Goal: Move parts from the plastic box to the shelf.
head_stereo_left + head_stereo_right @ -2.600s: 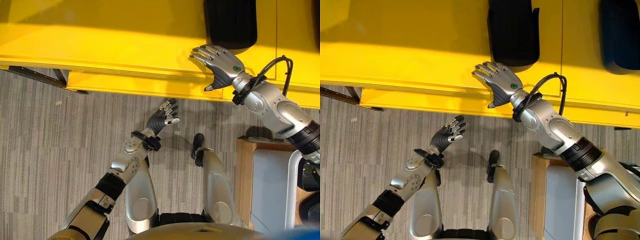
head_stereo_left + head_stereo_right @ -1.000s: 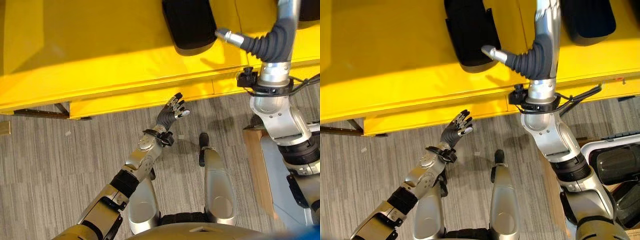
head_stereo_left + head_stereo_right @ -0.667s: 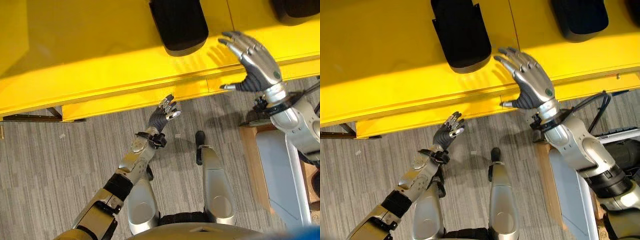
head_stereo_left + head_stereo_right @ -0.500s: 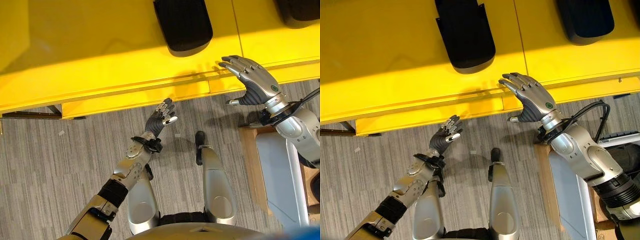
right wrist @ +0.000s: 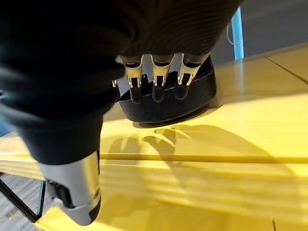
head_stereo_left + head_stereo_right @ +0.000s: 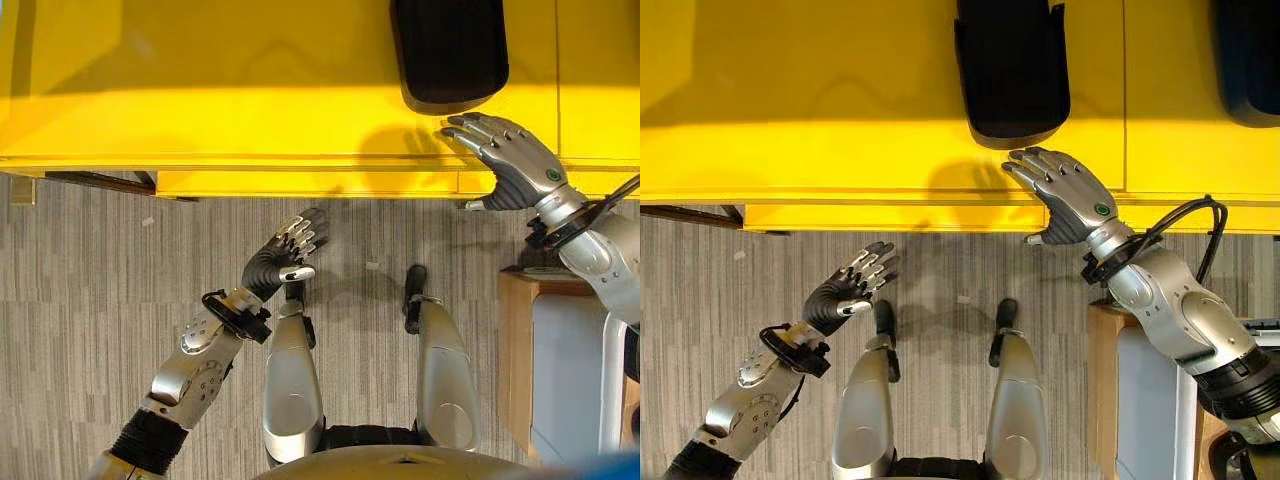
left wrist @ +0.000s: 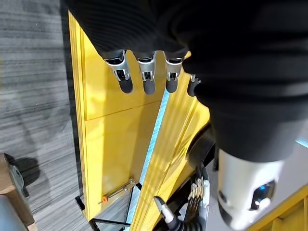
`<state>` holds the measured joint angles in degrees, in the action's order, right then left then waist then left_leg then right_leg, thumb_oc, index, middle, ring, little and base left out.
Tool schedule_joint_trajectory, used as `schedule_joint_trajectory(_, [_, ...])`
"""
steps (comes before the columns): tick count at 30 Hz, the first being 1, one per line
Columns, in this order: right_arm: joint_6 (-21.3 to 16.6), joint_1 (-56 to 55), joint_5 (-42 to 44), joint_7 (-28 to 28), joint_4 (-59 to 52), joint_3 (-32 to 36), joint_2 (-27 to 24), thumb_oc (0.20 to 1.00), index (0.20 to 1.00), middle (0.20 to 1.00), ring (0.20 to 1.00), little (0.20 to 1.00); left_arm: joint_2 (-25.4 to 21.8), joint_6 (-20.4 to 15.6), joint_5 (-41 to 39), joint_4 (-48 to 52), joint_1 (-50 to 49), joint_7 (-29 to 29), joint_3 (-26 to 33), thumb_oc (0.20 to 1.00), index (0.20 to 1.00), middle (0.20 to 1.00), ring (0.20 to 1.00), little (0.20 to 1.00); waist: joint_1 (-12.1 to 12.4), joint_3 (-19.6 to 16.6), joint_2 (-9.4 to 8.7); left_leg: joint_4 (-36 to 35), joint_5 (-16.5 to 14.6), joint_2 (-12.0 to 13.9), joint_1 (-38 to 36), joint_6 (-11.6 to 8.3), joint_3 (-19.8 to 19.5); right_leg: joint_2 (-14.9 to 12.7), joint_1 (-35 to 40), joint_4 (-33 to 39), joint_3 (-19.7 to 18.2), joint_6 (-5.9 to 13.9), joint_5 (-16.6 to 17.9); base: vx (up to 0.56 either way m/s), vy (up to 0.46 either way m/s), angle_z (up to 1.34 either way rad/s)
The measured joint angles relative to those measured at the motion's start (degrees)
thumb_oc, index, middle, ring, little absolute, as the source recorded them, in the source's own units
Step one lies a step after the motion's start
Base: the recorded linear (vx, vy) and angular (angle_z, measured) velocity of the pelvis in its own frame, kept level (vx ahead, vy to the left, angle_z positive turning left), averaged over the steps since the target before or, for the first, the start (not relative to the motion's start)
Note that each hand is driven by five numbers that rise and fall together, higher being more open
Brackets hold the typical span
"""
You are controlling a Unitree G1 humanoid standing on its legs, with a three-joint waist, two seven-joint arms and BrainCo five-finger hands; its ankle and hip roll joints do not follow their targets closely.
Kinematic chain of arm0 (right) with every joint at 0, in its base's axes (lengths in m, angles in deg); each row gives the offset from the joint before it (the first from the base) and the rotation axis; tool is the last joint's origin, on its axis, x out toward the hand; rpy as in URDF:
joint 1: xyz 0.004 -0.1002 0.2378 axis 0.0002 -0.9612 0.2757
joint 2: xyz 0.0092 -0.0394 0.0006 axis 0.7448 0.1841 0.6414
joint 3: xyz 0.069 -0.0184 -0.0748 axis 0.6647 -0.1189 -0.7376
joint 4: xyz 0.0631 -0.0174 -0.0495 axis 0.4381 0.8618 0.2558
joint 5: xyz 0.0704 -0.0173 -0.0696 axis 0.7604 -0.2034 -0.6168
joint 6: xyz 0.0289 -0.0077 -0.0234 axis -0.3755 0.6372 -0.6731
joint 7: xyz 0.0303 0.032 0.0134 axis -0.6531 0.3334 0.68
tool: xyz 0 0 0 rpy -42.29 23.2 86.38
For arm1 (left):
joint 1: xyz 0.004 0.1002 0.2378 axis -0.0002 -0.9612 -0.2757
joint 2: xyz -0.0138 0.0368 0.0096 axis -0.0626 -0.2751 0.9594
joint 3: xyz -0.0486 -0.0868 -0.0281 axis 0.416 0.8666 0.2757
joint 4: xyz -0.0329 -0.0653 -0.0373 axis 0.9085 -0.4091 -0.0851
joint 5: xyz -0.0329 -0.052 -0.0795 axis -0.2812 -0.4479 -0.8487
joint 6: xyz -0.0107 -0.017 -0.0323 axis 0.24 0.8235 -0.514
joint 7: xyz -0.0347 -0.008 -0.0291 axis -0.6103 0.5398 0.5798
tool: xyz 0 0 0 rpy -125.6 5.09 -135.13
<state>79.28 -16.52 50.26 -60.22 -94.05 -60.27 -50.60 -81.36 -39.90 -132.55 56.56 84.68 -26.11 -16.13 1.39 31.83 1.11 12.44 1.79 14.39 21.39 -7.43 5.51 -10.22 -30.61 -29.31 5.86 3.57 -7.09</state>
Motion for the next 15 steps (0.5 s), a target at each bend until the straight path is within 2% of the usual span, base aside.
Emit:
schedule_joint_trajectory(3, [2.4, 4.1, -0.3, 1.6, 3.4, -3.8, 0.0, 1.0, 1.0, 1.0, 1.0, 1.0, 0.0, 0.5, 0.0, 0.0, 0.6, 0.1, 0.0, 1.0, 1.0, 1.0, 1.0, 1.0, 1.2, 0.0, 0.02, 0.2, 0.0, 0.0, 0.0, -0.02, -0.2, 0.0, 0.0, -0.3, 0.0, -0.05, 0.0, 0.0, 0.0, 0.0])
schedule_joint_trajectory(8, [6.5, 6.3, -0.4, 3.6, 9.2, -5.2, 0.4, 1.0, 1.0, 1.0, 1.0, 1.0, 0.0, 1.6, 0.0, 0.0, 0.6, 1.2, 0.1, 1.0, 1.0, 1.0, 1.0, 1.0, 2.6, 0.0, 0.04, 0.4, 0.0, 0.0, 0.1, 0.0, -0.8, -0.2, 0.1, -0.7, 0.5, -0.25, -0.4, 0.02, -0.007, 0.04])
schedule_joint_trajectory(15, [7.8, 6.4, -0.9, 4.3, 8.7, -5.1, 0.7, 1.0, 1.0, 1.0, 1.0, 1.0, 0.3, 1.4, -1.5, 0.1, 0.6, 1.1, 1.4, 1.0, 1.0, 1.0, 1.0, 1.0, 2.7, -0.1, 0.11, 0.6, 0.1, 0.0, 0.7, 0.0, -1.6, -0.3, 0.0, -1.1, 1.1, -0.3, -0.5, 0.02, -0.024, 0.05])
